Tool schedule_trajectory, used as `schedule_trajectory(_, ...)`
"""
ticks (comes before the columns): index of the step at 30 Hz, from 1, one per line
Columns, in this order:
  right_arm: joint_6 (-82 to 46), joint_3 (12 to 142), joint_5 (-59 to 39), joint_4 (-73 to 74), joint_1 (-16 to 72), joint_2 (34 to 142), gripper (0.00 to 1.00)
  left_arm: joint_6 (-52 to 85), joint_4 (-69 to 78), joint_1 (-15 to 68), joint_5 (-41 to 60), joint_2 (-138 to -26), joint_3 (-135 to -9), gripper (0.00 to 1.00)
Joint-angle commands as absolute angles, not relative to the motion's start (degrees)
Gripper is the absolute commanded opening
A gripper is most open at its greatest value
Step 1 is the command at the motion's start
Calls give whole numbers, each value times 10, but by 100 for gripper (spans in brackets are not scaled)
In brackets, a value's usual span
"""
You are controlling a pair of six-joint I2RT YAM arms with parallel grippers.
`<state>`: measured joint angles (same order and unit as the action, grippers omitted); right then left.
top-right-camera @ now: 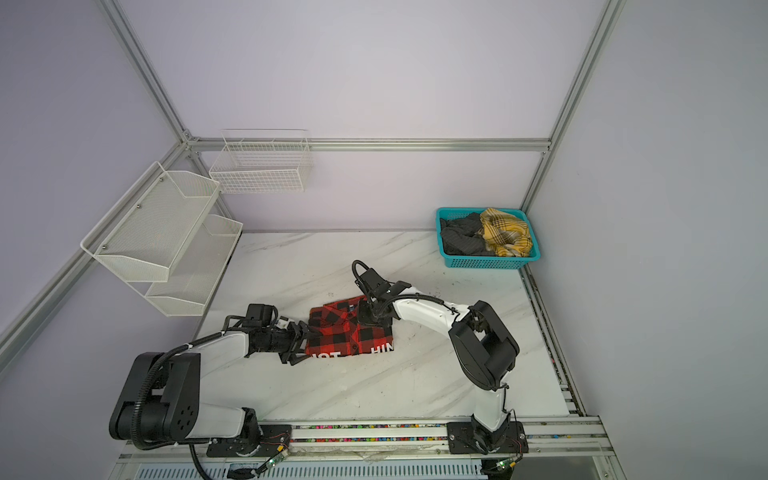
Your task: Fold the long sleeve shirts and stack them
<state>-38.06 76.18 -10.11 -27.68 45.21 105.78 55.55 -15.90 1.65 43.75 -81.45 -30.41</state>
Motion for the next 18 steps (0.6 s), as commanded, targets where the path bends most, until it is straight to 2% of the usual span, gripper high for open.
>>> schedule_trajectory(1,-383,768,-91,-287,452,1057,27,548,-182,20,352,-845,-305,72)
schedule_trajectory(18,-404,749,-75,-272,452,1047,27,491,-213,-13,370,-867,-319,68)
